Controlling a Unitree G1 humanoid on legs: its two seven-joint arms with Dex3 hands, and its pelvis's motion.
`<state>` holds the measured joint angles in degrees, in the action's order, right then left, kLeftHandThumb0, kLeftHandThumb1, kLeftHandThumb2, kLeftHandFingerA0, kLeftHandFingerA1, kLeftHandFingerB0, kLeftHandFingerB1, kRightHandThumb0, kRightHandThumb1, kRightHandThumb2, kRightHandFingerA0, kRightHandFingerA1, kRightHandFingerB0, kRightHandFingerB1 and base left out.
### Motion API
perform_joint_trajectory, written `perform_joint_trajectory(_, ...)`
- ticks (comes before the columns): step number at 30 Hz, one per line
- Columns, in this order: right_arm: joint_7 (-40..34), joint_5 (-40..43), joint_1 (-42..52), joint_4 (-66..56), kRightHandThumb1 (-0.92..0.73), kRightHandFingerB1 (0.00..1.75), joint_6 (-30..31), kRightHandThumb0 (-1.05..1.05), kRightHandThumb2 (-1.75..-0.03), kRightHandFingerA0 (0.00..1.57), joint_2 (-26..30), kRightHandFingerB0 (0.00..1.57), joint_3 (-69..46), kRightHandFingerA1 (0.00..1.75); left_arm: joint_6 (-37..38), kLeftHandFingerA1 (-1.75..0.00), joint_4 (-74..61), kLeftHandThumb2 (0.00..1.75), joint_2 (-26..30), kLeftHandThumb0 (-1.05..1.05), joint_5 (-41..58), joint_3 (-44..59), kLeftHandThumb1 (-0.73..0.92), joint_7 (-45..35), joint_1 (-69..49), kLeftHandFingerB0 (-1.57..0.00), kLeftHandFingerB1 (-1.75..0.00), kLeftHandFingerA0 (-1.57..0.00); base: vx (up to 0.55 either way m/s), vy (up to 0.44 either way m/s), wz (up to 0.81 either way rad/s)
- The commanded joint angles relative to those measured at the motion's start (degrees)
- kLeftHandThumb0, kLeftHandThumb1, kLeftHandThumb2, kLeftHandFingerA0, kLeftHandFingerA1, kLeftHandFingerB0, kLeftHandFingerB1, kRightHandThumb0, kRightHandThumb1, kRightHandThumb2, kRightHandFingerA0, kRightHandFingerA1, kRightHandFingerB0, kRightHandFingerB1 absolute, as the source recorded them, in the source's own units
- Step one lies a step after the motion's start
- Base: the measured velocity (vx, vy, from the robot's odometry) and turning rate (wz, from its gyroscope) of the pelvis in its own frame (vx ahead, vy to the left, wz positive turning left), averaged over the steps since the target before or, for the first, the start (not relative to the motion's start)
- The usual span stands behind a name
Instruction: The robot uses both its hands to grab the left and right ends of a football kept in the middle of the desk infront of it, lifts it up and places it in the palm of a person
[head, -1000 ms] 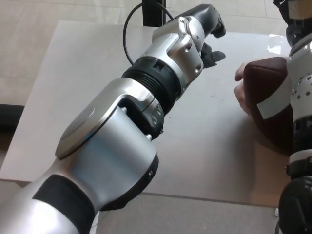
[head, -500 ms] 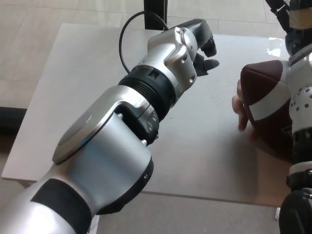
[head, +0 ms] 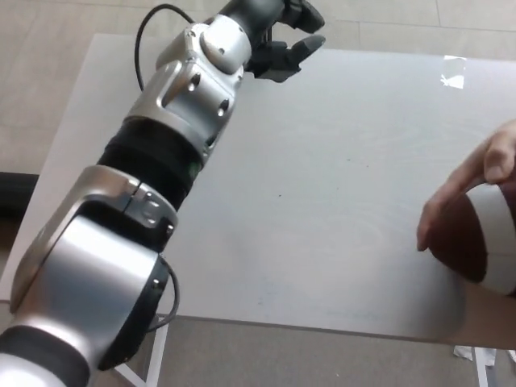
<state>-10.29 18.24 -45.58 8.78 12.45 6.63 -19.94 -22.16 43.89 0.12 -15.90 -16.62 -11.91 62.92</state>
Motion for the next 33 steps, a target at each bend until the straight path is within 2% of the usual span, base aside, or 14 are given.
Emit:
perform_joint_trajectory(1, 6.51, 8.47, 13.91, -27.45, -0.92, 0.41, 13.41, -0.85, -0.69, 0.73, 8.77, 0.59, -2.61, 0.59, -7.3, -0.72, -42.52, 0.66, 13.05, -0.54, 5.63, 12.44, 0.87, -7.51, -25.21, -0.35, -0.44, -0.65, 0.0, 0.0, 0.0)
perform_joint_trajectory(3, 9.73, 14.03, 22.72, -36.46, -0.92, 0.4, 14.32, -0.84, -0.7, 0.68, 10.57, 0.55, -6.42, 0.6, -8.58, -0.73, -57.74, 0.64, 14.74, -0.54, 7.79, 20.05, 0.86, -9.35, -37.62, -0.36, -0.42, -0.6, 0.0, 0.0, 0.0)
perform_joint_trajectory(9, 13.75, 25.99, 44.8, -52.8, -0.92, 0.4, 13.18, -0.81, -0.71, 0.63, 10.32, 0.53, -17.03, 0.57, -4.58, -0.64, -75.1, 0.65, 16.55, -0.56, 11.23, 34.69, 0.85, -15.01, -58.25, -0.35, -0.46, -0.59, 0.0, 0.0, 0.0)
perform_joint_trajectory(12, 16.85, 27.26, 62.26, -60.84, -0.92, 0.43, 7.88, -0.79, -0.72, 0.68, 5.46, 0.51, -23.9, 0.55, 3.57, -0.66, -78.32, 0.64, 15.04, -0.59, 16.24, 46.99, 0.82, -18.03, -70.78, -0.43, -0.44, -0.68, 0.0, 0.0, 0.0)
perform_joint_trajectory(15, 20.05, 26.61, 75.08, -64.14, -0.92, 0.43, 2.1, -0.79, -0.68, 0.68, -0.02, 0.5, -28.49, 0.54, 2.91, -0.6, -84.86, 0.64, 10.25, -0.62, 19.49, 55.1, 0.82, -17.51, -79.76, -0.4, -0.39, -0.67, 0.0, 0.0, 0.0)
perform_joint_trajectory(16, 24.66, 27.63, 79.72, -61.95, -0.92, 0.42, -3.47, -0.76, -0.69, 0.67, -3.61, 0.52, -32.06, 0.56, 11.08, -0.66, -84.11, 1.0, 7.27, -0.61, 24.23, 61.16, 0.65, -16.86, -85.47, -0.31, -0.53, -0.59, 0.0, 0.0, 0.0)
perform_joint_trajectory(18, 28.14, 31.55, 82.16, -56.08, -0.92, 0.4, -9.93, -0.75, -0.68, 0.71, -6.57, 0.49, -39.8, 0.56, 18.47, -0.65, -81.84, 1.02, 3.53, -0.66, 31.07, 70.88, 0.66, -14.66, -91.71, -0.33, -0.51, -0.61, 0.0, 0.0, 0.0)
perform_joint_trajectory(19, 25.74, 31.5, 81.64, -52.68, -0.92, 0.4, -11.97, -0.78, -0.67, 0.71, -6.63, 0.5, -44.48, 0.52, 20.03, -0.51, -80.4, 0.66, 2.18, -0.64, 33.92, 75.04, 0.84, -13.15, -94.0, -0.4, -0.36, -0.65, 0.0, 0.0, 0.0)
perform_joint_trajectory(23, 23.49, 32.12, 80.77, -45.05, -0.92, 0.4, -15.02, -0.73, -0.7, 0.63, -4.98, 0.44, -51.37, 0.52, 23.32, -0.55, -75.63, 0.66, 2.37, -0.61, 38.36, 80.04, 0.87, -11.47, -95.58, -0.39, -0.38, -0.65, 0.0, 0.0, 0.0)
perform_joint_trajectory(24, 24.14, 31.3, 79.93, -39.22, -0.92, 0.4, -16.73, -0.71, -0.72, 0.65, -3.08, 0.43, -54.44, 0.53, 24.38, -0.66, -73.29, 1.03, 2.93, -0.6, 39.42, 81.82, 0.69, -11.07, -95.72, -0.32, -0.53, -0.59, 0.0, 0.0, 0.0)
perform_joint_trajectory(25, 24.29, 31.55, 80.26, -38.56, -0.92, 0.4, -16.87, -0.71, -0.72, 0.65, -2.81, 0.43, -54.91, 0.53, 24.37, -0.66, -73.49, 1.03, 2.88, -0.6, 39.62, 81.61, 0.69, -10.95, -96.03, -0.32, -0.53, -0.59, 0.0, 0.0, 0.0)
perform_joint_trajectory(28, 24.07, 28.94, 79.9, -29.86, -0.91, 0.4, -20.02, -0.72, -0.67, 0.68, -0.86, 0.49, -58.02, 0.51, 26.03, -0.65, -68.72, 1.02, 4.73, -0.64, 40.63, 83.79, 0.67, -11.71, -96.22, -0.35, -0.52, -0.63, 0.0, 0.0, 0.0)
perform_joint_trajectory(29, 22.84, 28.31, 79.54, -24.24, -0.88, 0.4, -20.07, -0.71, -0.67, 0.76, 0.41, 0.55, -59.51, 0.5, 26.25, -0.55, -67.45, 0.65, 5.17, -0.62, 41.05, 85.02, 0.85, -11.8, -96.73, -0.38, -0.39, -0.69, 0.0, 0.0, 0.0)
perform_joint_trajectory(33, 20.11, 25.32, 79.99, -16.13, -0.87, 0.39, -19.5, -0.75, -0.67, 0.78, 2.87, 0.57, -61.09, 0.46, 28.84, -0.56, -63.13, 0.65, 6.41, -0.61, 42.31, 86.72, 0.85, -12.77, -96.62, -0.38, -0.41, -0.7, 0.0, 0.0, 0.0)
